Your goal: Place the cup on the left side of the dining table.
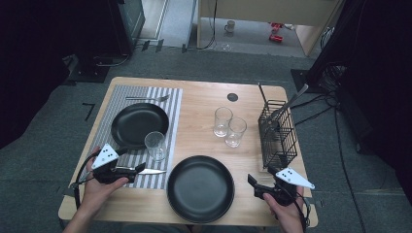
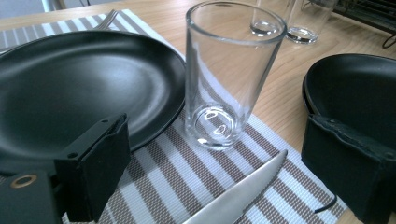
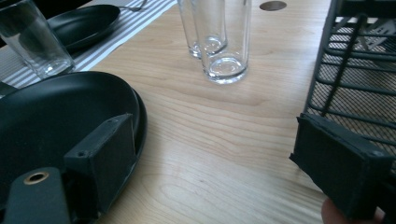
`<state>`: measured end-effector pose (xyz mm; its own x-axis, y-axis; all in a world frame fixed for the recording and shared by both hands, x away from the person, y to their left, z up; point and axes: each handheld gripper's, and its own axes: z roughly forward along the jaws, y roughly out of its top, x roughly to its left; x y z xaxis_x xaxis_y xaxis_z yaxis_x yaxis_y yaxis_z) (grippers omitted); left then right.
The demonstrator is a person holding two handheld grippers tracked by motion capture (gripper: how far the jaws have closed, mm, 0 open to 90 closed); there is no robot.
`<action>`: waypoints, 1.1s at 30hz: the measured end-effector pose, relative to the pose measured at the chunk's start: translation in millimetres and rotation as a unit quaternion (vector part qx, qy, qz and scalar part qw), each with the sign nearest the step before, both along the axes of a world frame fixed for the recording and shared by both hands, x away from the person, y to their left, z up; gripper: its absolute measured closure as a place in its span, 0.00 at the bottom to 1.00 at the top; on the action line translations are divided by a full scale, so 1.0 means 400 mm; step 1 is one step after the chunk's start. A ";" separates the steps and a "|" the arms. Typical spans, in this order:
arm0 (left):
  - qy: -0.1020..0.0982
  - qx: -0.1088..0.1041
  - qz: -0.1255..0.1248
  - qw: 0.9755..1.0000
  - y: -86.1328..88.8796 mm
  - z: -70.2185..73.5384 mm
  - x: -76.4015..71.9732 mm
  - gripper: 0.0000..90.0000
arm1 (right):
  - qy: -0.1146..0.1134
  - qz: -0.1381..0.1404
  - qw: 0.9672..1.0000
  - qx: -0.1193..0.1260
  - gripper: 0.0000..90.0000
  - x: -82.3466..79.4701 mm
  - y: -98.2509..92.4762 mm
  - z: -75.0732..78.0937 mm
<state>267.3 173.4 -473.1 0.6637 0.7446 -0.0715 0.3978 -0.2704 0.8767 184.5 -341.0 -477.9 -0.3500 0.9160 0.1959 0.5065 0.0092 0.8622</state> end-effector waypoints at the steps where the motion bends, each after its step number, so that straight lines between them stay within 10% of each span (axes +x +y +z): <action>1: 0.002 -0.001 0.002 1.000 0.005 -0.001 -0.002 0.10 | 0.001 -0.002 1.000 -0.001 0.14 -0.001 -0.003 -0.001; 33: 0.028 0.016 0.082 0.996 0.148 -0.050 -0.059 0.10 | 0.042 -0.057 0.996 -0.045 0.12 -0.039 -0.110 -0.063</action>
